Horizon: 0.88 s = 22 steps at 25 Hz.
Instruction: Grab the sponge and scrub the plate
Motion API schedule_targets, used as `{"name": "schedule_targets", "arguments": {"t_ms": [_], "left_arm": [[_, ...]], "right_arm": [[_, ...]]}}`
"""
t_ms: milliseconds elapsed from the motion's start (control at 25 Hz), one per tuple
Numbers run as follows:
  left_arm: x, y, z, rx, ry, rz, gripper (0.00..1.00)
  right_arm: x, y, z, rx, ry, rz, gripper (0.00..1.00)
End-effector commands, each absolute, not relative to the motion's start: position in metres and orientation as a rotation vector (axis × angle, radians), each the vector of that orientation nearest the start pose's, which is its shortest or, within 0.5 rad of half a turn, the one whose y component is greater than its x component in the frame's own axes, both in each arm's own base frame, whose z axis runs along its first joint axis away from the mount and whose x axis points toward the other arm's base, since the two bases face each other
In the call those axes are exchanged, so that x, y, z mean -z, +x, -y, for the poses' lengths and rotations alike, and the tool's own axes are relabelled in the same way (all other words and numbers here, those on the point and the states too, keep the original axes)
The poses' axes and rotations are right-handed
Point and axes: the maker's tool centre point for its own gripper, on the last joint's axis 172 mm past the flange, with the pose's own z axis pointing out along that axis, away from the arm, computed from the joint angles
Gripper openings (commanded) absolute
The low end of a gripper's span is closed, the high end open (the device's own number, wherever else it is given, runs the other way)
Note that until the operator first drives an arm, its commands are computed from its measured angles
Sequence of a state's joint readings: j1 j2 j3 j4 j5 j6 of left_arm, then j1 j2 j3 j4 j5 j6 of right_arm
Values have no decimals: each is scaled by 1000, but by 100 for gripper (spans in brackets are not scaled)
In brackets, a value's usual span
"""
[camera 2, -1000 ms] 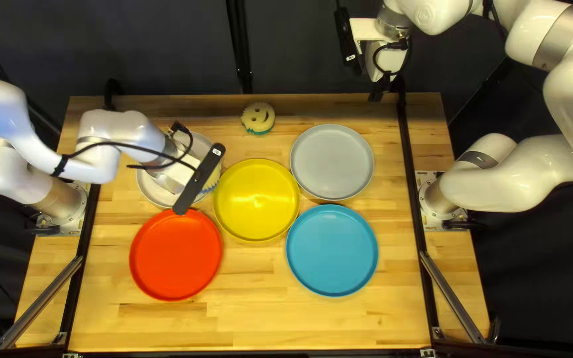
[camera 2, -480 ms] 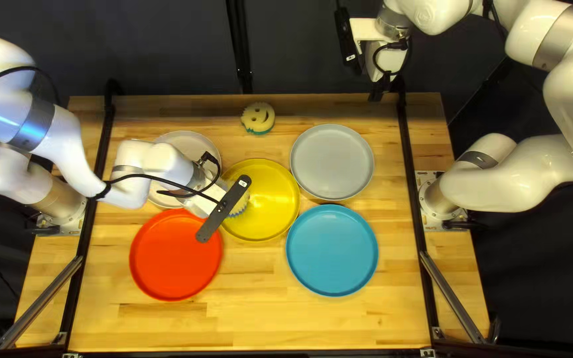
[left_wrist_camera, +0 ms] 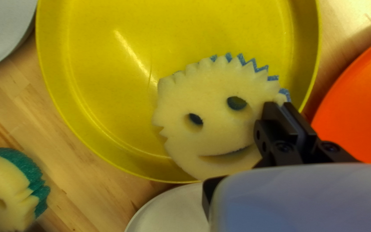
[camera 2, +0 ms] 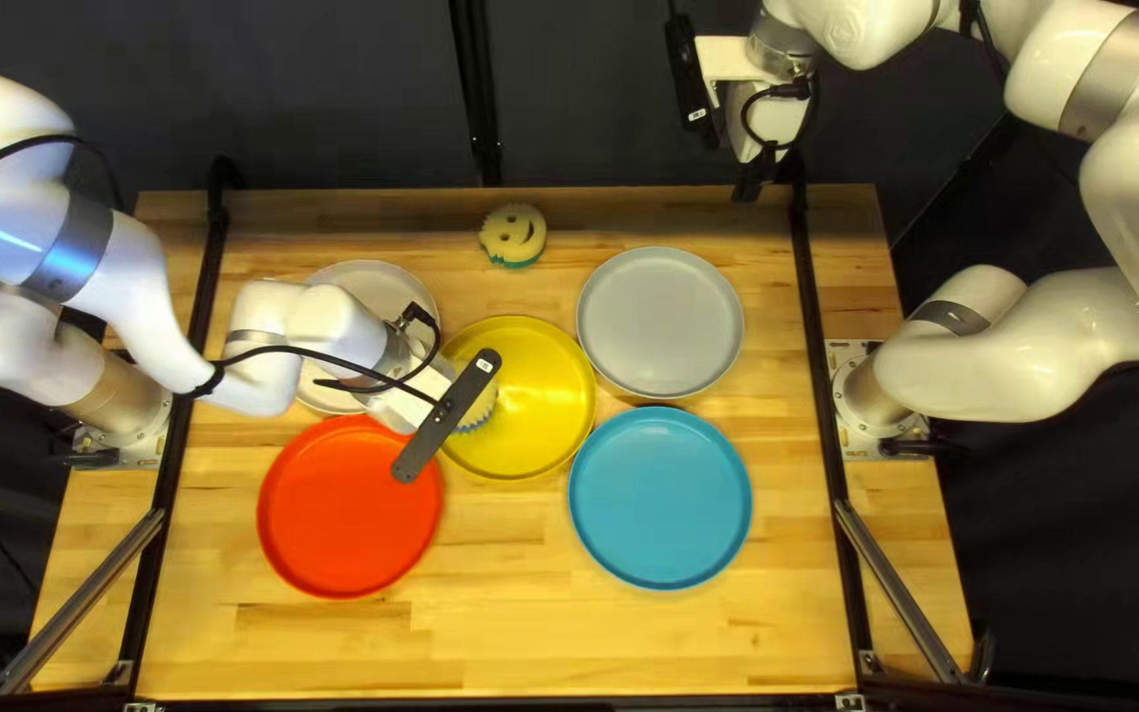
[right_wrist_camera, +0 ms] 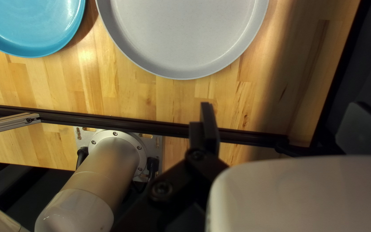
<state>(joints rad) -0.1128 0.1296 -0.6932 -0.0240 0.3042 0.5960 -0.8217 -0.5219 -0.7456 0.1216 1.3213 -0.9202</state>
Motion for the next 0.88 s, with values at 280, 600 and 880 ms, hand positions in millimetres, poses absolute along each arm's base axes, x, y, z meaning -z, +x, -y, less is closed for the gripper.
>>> {"name": "schedule_targets", "arguments": {"t_ms": [280, 600, 880], "left_arm": [[-39, 498, 63, 400, -2877, -1067, 0], [-44, 496, 24, 372, -2894, -1035, 0], [-43, 494, 16, 344, -2910, -1022, 0]], "right_arm": [[-241, 237, 212, 83, -3022, 99, 100], [-241, 237, 212, 83, -3022, 99, 100], [-241, 237, 212, 83, -3022, 99, 100]]}}
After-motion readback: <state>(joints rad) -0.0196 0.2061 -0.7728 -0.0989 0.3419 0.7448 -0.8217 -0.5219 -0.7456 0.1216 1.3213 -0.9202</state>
